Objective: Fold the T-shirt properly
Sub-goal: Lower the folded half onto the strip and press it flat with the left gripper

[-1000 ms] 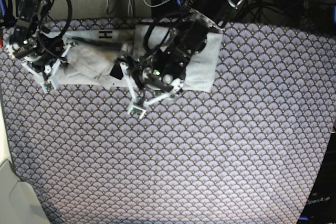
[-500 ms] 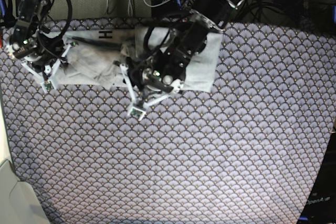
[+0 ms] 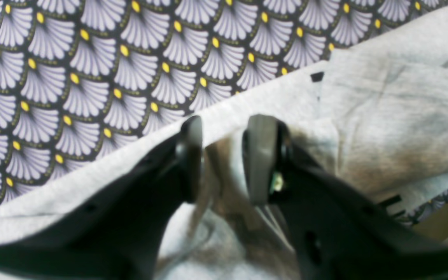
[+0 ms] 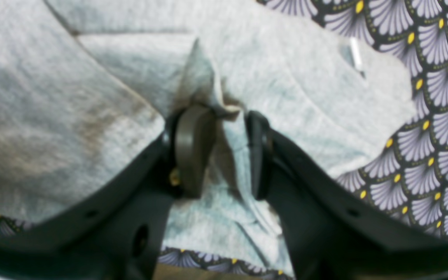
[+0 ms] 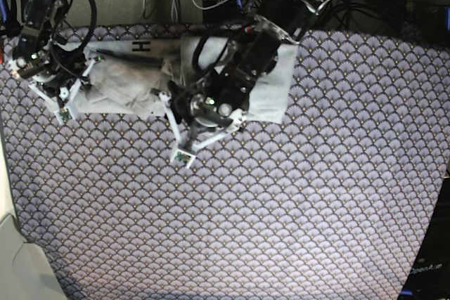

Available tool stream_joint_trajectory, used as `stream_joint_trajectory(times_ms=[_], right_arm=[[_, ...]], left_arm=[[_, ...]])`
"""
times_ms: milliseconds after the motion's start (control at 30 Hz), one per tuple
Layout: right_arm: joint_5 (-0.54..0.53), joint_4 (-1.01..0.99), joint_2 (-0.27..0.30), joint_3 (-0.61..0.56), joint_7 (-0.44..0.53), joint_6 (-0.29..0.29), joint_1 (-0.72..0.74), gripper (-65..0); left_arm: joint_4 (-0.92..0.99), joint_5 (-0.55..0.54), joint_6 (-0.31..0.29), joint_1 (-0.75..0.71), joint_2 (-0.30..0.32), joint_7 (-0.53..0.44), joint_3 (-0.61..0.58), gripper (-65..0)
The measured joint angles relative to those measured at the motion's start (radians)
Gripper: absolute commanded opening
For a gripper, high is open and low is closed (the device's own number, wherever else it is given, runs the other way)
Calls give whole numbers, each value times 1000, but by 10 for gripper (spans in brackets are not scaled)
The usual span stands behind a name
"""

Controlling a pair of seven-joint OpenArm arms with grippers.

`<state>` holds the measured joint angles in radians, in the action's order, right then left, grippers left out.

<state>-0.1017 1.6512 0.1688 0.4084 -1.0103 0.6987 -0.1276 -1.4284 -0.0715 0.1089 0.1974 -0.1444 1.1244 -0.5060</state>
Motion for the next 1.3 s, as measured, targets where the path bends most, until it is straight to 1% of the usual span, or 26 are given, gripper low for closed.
stream_joint_trajectory(times_ms=[200, 233, 267, 367, 400, 467, 533, 867, 933, 1133, 1300], right_arm=[[0, 0, 0, 0, 0, 0, 0, -447], [0, 0, 0, 0, 0, 0, 0, -447], [0, 0, 0, 0, 0, 0, 0, -447], [0, 0, 0, 0, 0, 0, 0, -447], [0, 0, 0, 0, 0, 0, 0, -447], [0, 0, 0, 0, 0, 0, 0, -447], [0, 0, 0, 0, 0, 0, 1, -447], [0, 0, 0, 0, 0, 0, 2, -447], [0, 0, 0, 0, 0, 0, 2, -447], [0, 0, 0, 0, 0, 0, 2, -447], [0, 0, 0, 0, 0, 0, 2, -447]], left_arm=[[0, 0, 0, 0, 0, 8, 1, -476], [0, 0, 0, 0, 0, 8, 1, -487], [0, 0, 0, -1, 0, 8, 1, -514], [9, 0, 0, -2, 0, 7, 1, -640], [25, 0, 0, 0, -1, 6, 1, -650], [57, 0, 0, 0, 0, 7, 1, -640], [70, 0, 0, -2, 2, 5, 2, -646], [64, -1, 2, 18, 2, -2, 3, -646], [62, -1, 4, 22, 2, -38, 6, -646], [61, -4, 4, 22, 2, -45, 6, -646], [61, -5, 4, 39, 2, -83, 5, -646]])
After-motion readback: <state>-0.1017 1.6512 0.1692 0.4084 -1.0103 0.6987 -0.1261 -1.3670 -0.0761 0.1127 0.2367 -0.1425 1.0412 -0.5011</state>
